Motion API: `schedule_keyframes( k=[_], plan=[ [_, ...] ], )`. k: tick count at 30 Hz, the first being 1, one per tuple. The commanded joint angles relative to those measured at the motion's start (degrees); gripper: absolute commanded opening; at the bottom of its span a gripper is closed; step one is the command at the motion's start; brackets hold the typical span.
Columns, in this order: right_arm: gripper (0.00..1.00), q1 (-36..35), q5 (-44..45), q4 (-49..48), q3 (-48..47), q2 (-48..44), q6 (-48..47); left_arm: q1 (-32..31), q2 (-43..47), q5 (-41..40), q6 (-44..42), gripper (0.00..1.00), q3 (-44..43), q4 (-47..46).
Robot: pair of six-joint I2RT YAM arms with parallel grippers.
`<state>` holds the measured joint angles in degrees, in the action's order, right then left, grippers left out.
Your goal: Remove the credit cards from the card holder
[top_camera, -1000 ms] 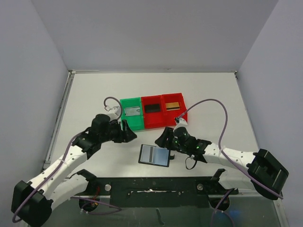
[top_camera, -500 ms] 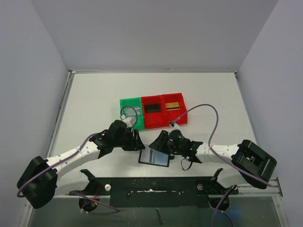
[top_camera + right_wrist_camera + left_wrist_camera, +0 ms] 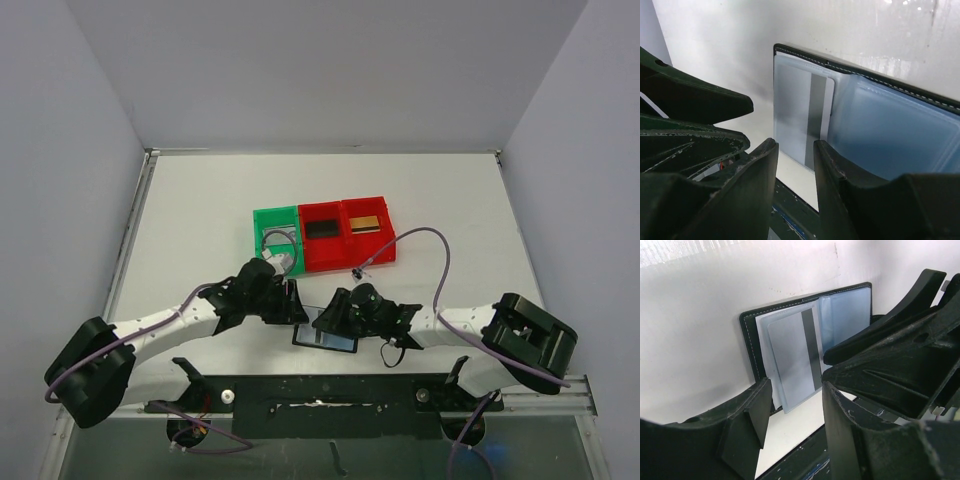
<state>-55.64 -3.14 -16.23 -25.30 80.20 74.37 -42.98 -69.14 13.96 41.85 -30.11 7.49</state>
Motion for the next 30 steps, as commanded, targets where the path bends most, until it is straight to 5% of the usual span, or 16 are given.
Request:
schedule_keyframes(
  k=[1,18,30],
  plan=[
    [0.35,-0.7,2.1,1.5,0.9,0.1,2.9,-0.7,-1.6,1.3,0.4,0.43,0.0,-3.7],
    [0.36,-0.2,5.5,9.7,-1.7,-1.9,1.6,-2.6,-7.6,0.2,0.6,0.29,-1.4,-5.6],
    [0.2,0.0,4.8,9.9,-2.2,0.4,1.8,-3.2,-5.1,-3.2,0.9,0.28,-3.5,-2.7]
  ],
)
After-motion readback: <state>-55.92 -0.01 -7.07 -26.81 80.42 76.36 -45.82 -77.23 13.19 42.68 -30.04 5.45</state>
